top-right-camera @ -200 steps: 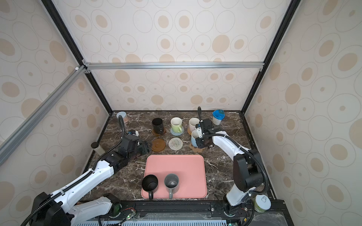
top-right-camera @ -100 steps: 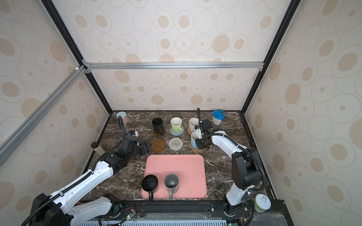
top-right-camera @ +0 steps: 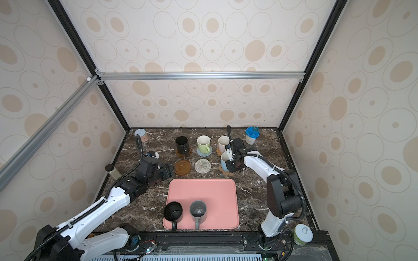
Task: Place cups on coasters
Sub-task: Place the cup on the coaster.
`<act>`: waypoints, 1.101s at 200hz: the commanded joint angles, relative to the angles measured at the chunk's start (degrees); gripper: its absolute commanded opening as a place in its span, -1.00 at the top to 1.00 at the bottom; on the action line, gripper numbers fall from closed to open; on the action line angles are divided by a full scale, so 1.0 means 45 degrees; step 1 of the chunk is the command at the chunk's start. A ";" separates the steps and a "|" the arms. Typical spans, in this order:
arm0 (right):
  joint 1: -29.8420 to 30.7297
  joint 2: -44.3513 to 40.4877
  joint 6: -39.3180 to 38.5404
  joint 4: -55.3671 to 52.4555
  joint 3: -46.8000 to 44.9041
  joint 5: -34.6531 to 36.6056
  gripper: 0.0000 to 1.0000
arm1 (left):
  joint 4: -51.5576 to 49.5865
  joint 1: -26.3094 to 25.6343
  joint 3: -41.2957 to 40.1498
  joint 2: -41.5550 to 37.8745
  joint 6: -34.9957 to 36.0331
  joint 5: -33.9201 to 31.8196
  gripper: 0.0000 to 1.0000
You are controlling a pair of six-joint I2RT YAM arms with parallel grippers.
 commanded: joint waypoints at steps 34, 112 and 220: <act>-0.0058 -0.0198 -0.0177 0.0210 0.0043 -0.0083 0.51 | -0.0220 0.0034 0.0017 -0.0292 -0.0201 -0.0241 -0.44; -0.0058 -0.0686 0.0120 -0.0024 -0.0042 -0.0513 0.33 | -0.0333 0.0041 -0.0047 -0.0589 -0.0228 -0.0378 -0.44; -0.0058 -0.1505 0.0777 -0.0596 -0.0119 -0.0457 0.22 | -0.0340 0.0041 -0.0156 -0.0714 -0.0227 -0.0446 -0.45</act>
